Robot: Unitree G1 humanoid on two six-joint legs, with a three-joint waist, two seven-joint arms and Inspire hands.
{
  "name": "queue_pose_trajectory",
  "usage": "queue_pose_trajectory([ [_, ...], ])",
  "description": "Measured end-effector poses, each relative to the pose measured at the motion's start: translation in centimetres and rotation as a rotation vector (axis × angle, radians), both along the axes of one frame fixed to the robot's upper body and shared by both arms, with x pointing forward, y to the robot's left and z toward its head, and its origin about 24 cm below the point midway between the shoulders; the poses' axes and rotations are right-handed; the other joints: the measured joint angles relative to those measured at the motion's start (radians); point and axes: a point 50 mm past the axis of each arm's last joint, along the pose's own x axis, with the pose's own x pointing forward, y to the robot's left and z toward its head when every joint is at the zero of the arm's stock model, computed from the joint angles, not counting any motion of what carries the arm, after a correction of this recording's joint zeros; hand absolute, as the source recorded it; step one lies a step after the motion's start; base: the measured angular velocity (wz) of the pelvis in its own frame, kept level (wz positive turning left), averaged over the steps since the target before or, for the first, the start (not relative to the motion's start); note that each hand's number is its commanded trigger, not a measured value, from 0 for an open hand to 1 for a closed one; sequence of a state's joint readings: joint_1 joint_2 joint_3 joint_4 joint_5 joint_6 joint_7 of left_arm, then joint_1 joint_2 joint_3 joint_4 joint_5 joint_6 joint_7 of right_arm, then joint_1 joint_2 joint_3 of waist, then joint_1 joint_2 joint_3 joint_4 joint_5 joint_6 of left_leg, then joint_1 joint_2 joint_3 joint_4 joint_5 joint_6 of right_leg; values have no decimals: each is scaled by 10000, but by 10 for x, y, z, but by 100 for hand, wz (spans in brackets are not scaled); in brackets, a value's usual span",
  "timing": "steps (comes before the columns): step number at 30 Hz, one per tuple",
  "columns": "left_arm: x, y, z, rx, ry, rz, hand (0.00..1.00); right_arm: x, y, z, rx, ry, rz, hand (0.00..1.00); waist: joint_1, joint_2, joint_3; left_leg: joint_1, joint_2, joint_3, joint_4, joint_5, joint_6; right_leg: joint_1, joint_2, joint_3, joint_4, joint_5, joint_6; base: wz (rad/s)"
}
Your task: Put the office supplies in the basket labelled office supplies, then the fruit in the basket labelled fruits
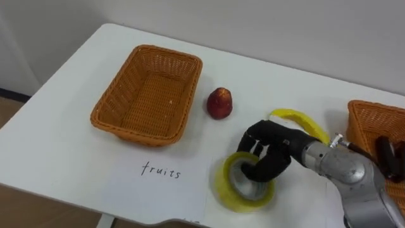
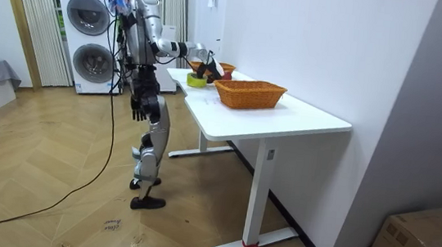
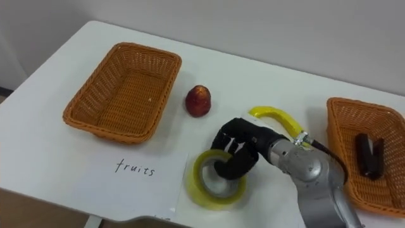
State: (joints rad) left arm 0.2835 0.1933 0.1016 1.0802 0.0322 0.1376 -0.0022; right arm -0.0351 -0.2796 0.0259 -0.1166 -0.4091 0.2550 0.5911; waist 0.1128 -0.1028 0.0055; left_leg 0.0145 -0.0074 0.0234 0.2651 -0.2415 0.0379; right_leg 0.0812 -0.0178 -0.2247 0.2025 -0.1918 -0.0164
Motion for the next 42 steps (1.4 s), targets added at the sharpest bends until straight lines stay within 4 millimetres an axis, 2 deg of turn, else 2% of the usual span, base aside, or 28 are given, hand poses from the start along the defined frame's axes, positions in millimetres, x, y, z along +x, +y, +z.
queue_pose_trajectory([
  [4, -9, -1, 0, -7, 46, 197, 0, 1, -20, 15, 732, -1411, -1399, 100, -313, 40, -56, 274, 17, 48, -110, 1, -4, 198, 20, 42, -5, 0, 1, -1],
  [11, -9, -1, 0, -42, -77, 216, 0, 0, -54, 32, 760, -3272, -3665, 100, -724, 74, -52, 314, 31, 142, -97, 0, -5, 207, 13, 86, 2, 0, 1, -5],
  [14, -14, -1, 1, -60, 32, 272, 0, -1, -59, 36, 1141, -3754, -4245, 100, -866, 102, -66, 326, 55, 226, -78, 1, -5, 206, 23, 125, 11, 1, -2, -5],
  [19, -23, -4, 0, -129, 357, 390, 0, -2, -64, 39, 1955, -4315, -5079, 100, -909, 157, -111, 422, 83, 319, -122, -1, -8, 218, 40, 259, 23, 9, -13, -8],
  [26, -39, -6, 1, -189, 732, 564, 0, -3, -71, 41, 2158, -4923, -6154, 100, -1187, 210, -102, 496, 80, 320, -172, -1, -10, 284, 26, 287, -1, 8, -12, 0],
  [32, -38, -5, 1, -154, 653, 680, 0, -6, -88, 31, 2257, -4806, -7250, 100, -1365, 154, -111, 536, 73, 415, -264, 2, -8, 232, 28, 357, -4, 2, -9, -5],
  [35, -38, -5, 1, -167, 646, 680, 0, -7, -93, 31, 2038, -4933, -7592, 100, -1428, 151, -75, 597, 76, 475, -318, 2, -7, 229, 29, 389, -4, -1, -4, -8],
  [39, -37, -5, 1, -277, 602, 675, 0, -9, -97, 30, 1894, -4990, -7835, 100, -1431, 88, -64, 667, 92, 561, -421, 1, -8, 215, 30, 473, -7, -14, -4, -8],
  [42, -37, -6, 1, -346, 601, 677, 0, -9, -99, 27, 1828, -4941, -8007, 100, -1573, -7, -71, 666, 91, 564, -431, 1, -8, 212, 45, 478, -9, -22, 3, 0],
])
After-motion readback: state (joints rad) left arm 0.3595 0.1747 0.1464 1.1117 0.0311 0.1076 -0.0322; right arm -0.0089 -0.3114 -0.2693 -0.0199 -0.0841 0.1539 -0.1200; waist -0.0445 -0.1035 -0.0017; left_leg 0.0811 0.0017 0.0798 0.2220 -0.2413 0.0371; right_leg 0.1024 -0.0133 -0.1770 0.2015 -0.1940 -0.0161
